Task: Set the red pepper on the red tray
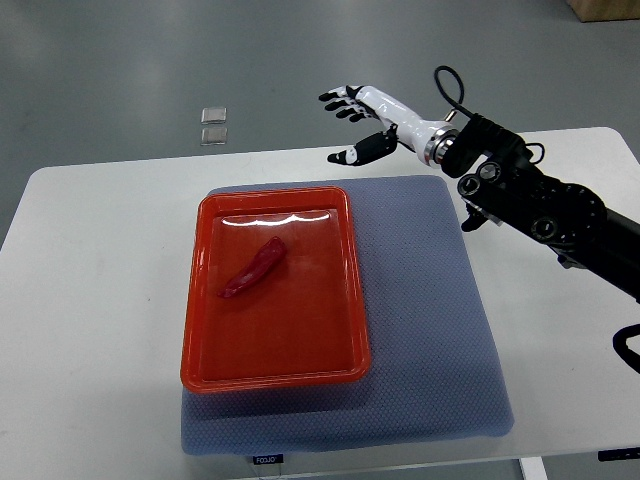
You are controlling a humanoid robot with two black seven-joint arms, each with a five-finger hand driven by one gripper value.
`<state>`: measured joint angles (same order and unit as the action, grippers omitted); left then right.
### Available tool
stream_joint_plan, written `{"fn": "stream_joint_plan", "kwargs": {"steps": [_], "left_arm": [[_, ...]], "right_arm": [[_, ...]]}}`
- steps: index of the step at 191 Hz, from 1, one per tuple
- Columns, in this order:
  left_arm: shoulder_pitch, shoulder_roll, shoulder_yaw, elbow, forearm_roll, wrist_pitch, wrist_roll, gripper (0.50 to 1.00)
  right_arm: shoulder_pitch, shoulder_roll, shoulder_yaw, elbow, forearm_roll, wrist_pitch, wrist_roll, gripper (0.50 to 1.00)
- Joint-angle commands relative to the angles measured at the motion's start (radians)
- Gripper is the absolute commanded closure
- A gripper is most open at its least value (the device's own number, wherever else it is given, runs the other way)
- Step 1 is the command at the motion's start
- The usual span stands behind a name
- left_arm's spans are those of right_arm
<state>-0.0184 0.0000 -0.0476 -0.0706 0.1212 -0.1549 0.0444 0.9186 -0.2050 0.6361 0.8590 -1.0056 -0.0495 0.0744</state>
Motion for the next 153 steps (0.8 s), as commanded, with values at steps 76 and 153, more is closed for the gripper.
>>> {"fn": "stream_joint_plan", "kwargs": {"steps": [76,153], "left_arm": [[-0.002,0.0,0.0,0.0,0.0,0.0,0.0,0.5],[0.0,0.0,0.0,0.0,0.0,0.0,0.0,0.5]], "right_arm": [[-0.247,0.016,0.458,-0.005,0.288,-0.027,-0.012,0.662],[-0.376,0.147,0.659,0.018,0.275,0.028,0.002,0.619]]}}
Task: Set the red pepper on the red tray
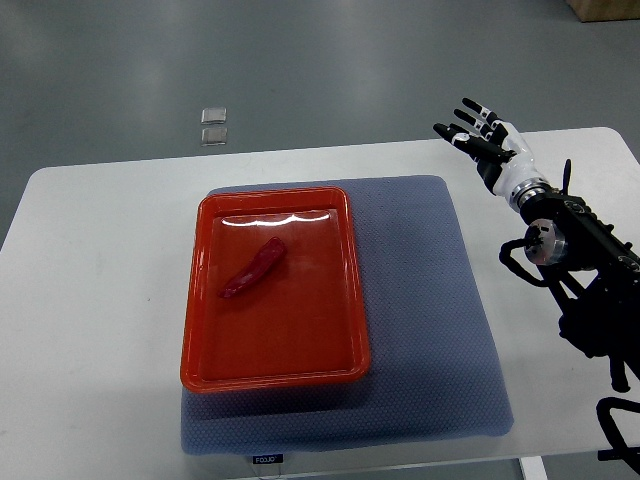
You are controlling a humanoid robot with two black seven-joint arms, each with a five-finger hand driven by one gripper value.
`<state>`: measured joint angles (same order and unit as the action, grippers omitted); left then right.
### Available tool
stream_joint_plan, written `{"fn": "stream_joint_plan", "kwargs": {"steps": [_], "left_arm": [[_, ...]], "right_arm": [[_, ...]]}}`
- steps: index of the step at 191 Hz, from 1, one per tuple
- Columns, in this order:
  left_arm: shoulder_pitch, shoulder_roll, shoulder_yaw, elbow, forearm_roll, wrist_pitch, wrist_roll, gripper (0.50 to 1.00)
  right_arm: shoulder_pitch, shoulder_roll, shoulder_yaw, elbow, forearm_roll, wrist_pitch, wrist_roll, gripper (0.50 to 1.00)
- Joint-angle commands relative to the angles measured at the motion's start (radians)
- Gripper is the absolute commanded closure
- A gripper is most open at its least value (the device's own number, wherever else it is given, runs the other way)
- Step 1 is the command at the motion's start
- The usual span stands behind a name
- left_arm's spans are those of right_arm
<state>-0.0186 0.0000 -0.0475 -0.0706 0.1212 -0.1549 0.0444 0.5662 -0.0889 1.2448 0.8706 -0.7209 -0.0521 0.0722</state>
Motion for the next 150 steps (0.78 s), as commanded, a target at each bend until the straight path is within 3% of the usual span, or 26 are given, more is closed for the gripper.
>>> {"fn": "stream_joint_plan", "kwargs": {"steps": [1,43,76,150], "left_arm": [[-0.001,0.0,0.0,0.0,0.0,0.0,0.0,0.5],[-0.001,0.0,0.0,0.0,0.0,0.0,0.0,0.5],[0.0,0.0,0.0,0.0,0.001,0.0,0.0,0.5],[0.0,0.0,0.0,0.0,0.0,0.0,0.0,0.5]], "right_arm": [[-0.023,0.034,0.054,0.007,-0.011,0.034,0.003,0.619],[-0.028,0.061,0.14,0.019,-0.017,0.052,0.003,0.617],[-0.035,0.07,0.14,0.022,-0.028,0.055,0.008,0.589],[-0.043,0.067,0.094,0.018,-0.032,0.052,0.018,0.587]]}}
